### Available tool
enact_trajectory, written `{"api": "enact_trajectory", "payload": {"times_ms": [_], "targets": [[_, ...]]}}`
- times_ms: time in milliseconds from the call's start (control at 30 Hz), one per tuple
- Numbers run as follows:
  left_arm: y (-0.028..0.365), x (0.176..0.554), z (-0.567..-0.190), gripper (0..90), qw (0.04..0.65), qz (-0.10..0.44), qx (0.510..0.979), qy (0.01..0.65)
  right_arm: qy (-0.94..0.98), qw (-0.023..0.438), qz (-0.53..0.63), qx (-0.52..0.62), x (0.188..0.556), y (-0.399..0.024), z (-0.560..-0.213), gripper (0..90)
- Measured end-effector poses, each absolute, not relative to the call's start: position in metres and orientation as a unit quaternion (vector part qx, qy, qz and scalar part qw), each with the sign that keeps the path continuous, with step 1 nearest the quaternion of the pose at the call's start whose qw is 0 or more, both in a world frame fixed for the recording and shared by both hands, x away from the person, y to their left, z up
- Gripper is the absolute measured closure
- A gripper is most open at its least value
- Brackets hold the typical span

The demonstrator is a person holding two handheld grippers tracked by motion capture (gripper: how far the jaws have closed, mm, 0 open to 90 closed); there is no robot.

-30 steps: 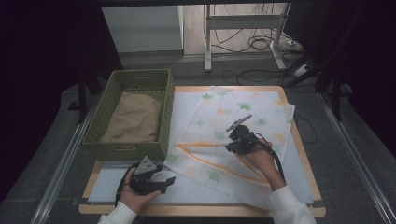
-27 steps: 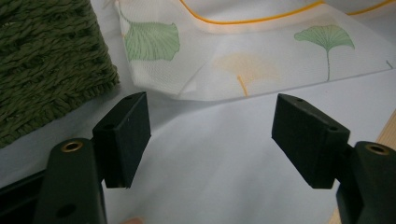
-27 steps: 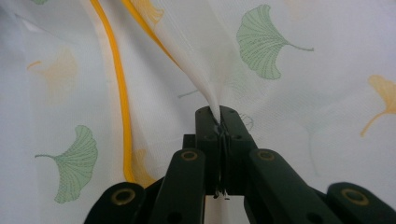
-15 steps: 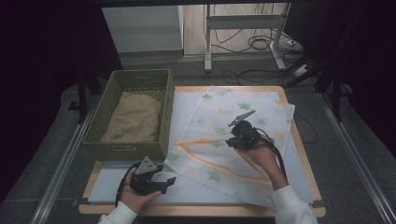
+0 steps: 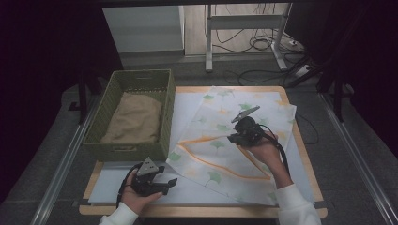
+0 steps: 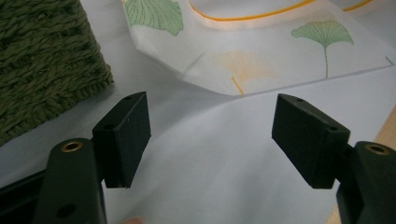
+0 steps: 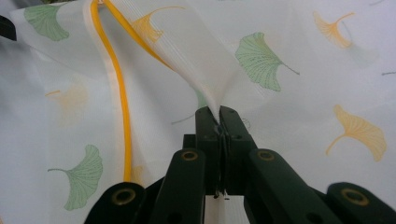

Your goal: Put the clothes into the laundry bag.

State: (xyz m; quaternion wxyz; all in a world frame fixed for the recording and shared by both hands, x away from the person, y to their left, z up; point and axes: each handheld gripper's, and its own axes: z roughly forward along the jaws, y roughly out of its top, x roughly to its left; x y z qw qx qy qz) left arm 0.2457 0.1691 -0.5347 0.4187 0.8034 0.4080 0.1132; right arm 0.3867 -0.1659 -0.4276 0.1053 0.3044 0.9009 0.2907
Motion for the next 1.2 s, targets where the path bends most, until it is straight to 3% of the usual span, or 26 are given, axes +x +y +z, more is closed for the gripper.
{"api": "enact_trajectory", "payload": {"times_ms": [600, 1200], "targets": [[0.168, 0.241, -0.523, 26.6, 0.43, 0.134, 0.783, 0.43, 0.897, 0.102, 0.327, 0.279, 0.391, -0.177, -0.408, 86.6], [0.174, 0.238, -0.514, 26.4, 0.435, 0.123, 0.786, 0.421, 0.891, 0.112, 0.336, 0.285, 0.388, -0.18, -0.403, 86.7]]}}
